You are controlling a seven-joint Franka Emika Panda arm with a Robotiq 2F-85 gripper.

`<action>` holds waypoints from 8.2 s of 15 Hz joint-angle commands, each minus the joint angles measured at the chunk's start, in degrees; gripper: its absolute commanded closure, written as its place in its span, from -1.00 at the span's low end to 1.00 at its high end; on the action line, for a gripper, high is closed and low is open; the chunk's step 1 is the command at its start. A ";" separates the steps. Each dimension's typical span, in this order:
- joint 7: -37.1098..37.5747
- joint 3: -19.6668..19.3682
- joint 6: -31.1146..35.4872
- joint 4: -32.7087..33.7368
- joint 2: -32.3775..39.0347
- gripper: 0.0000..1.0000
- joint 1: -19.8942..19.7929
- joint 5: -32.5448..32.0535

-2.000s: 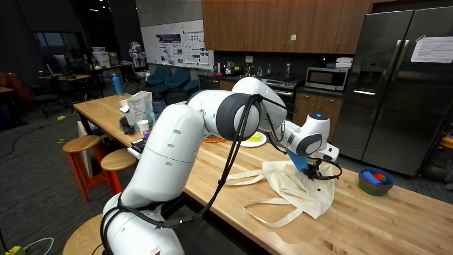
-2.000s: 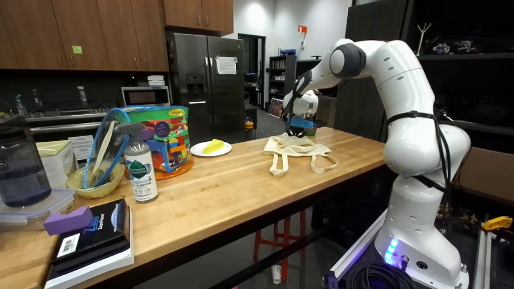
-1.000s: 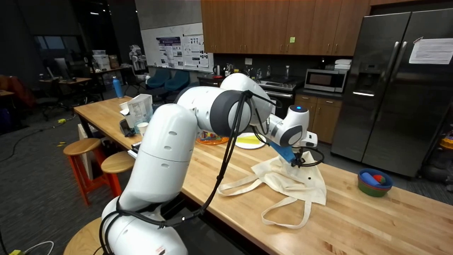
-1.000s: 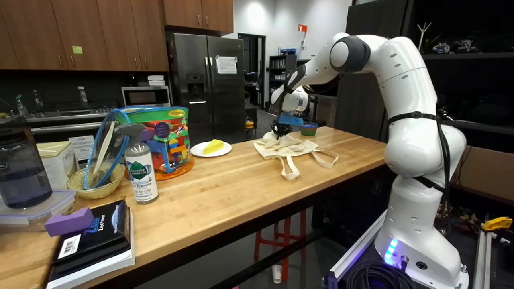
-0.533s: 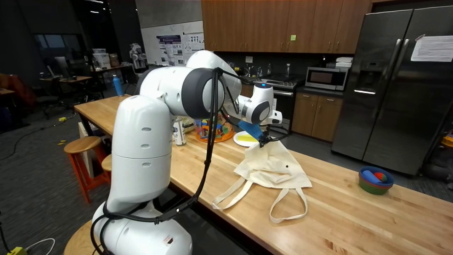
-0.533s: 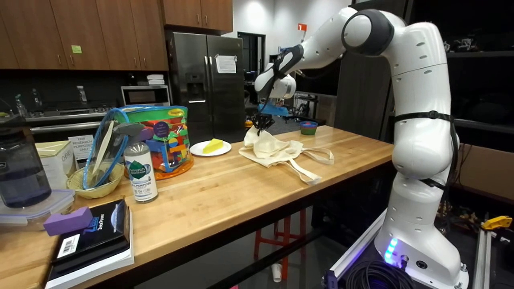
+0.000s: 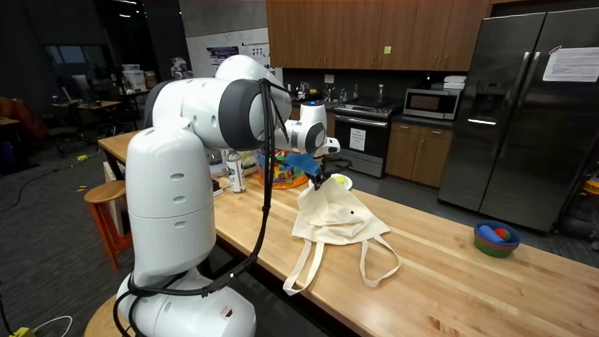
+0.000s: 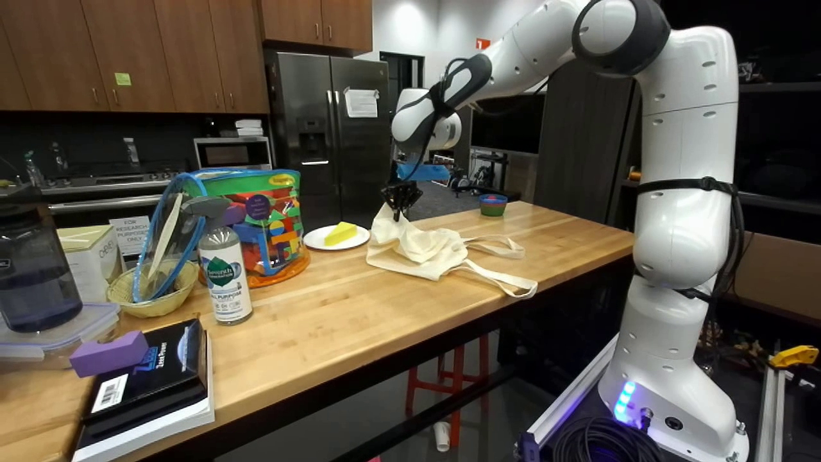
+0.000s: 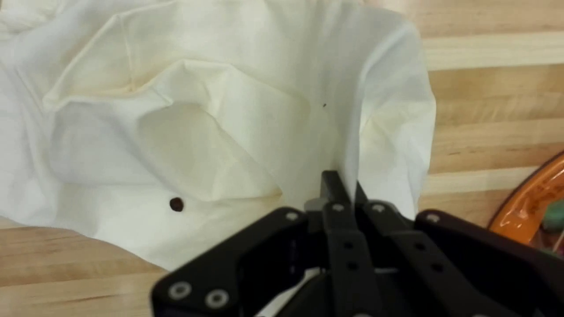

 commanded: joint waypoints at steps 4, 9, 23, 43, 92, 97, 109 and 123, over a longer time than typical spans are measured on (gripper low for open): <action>4.78 1.17 0.18 -2.73 -3.70 0.99 2.30 -9.36; 5.25 -1.04 0.38 -1.10 -2.46 0.99 -0.70 -8.90; 6.00 -8.83 -2.41 0.97 6.04 0.99 -11.19 3.51; 12.64 -13.86 4.10 2.73 7.58 0.99 -12.77 4.07; 2.56 8.26 7.61 -17.23 -7.82 0.99 7.14 -17.04; 13.95 9.03 7.07 -20.85 -8.01 0.99 8.48 -23.12; 23.39 5.73 7.82 -20.88 -9.69 0.99 3.94 -22.37; 11.47 -3.98 9.17 -12.72 -3.55 0.99 -6.70 -14.78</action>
